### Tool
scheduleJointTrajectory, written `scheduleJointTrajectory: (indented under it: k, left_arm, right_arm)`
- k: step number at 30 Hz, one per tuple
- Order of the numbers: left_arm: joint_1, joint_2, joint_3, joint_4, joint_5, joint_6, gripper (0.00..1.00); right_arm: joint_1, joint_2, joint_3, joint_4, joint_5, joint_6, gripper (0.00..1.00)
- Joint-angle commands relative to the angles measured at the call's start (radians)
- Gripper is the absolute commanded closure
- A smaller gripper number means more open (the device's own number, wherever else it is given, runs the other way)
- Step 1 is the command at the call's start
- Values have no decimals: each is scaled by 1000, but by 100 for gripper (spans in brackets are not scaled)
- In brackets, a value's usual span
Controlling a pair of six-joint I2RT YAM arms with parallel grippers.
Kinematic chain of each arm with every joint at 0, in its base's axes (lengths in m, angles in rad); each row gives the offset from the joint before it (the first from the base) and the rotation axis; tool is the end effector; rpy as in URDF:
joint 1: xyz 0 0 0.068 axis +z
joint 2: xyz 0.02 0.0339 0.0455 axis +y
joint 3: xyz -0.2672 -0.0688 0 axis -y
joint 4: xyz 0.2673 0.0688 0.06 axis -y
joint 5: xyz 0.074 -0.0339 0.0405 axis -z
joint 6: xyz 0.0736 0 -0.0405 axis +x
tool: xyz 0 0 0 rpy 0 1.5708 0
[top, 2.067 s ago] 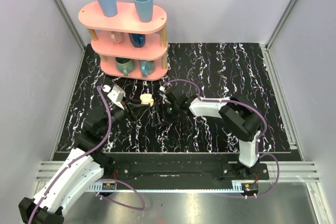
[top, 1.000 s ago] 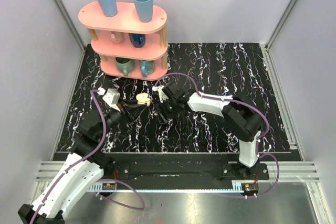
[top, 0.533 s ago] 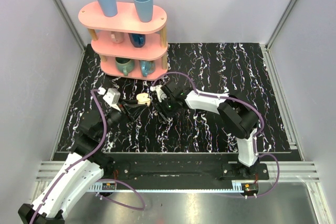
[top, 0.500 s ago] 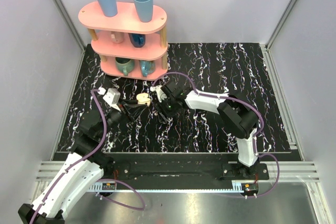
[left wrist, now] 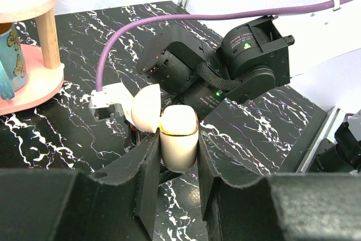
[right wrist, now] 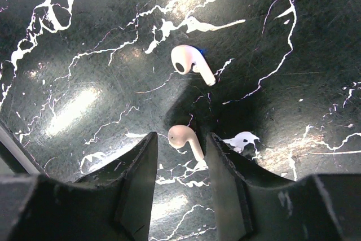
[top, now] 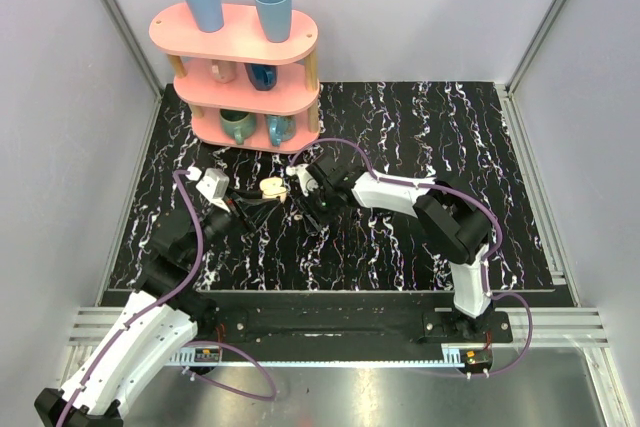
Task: Insert the wireless bluetooth earbuds into the charging case
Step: Pick up the earbud from the center of the board.
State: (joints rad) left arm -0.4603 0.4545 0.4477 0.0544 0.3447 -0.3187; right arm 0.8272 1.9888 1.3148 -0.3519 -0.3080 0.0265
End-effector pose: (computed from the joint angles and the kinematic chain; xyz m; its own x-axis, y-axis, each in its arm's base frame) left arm 0.1598 -0.1070 0.2958 -0.1853 -0.2373 -0.9536 0.6976 0.6517 -0.2977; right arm 0.2878 0.3459 0.1145 -0.6001 -0.6152 -0.5113 -0.7921 0.5459 0.2729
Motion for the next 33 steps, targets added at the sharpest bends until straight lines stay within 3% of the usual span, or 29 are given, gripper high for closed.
scheduleJointTrajectory:
  k: [1,15,20,28,33]
  left_arm:
    - [5,-4,-3,48,-1,-8,100]
    - [5,1,-3,51,-1,-6,100]
    - [5,1,0,50,-4,-5,100]
    - [5,9,3,47,-4,-2,100]
    - [5,13,5,48,-3,-2,100]
  right_arm:
    - [-5,21,34,-21,-14,-11,54]
    - [-5,39,51,-38,0,-11,60]
    - [-5,41,44,-41,-6,-7,70]
    - [-5,47,44,-38,-10,10,71]
    - [-5,13,40,-21,27,53,78]
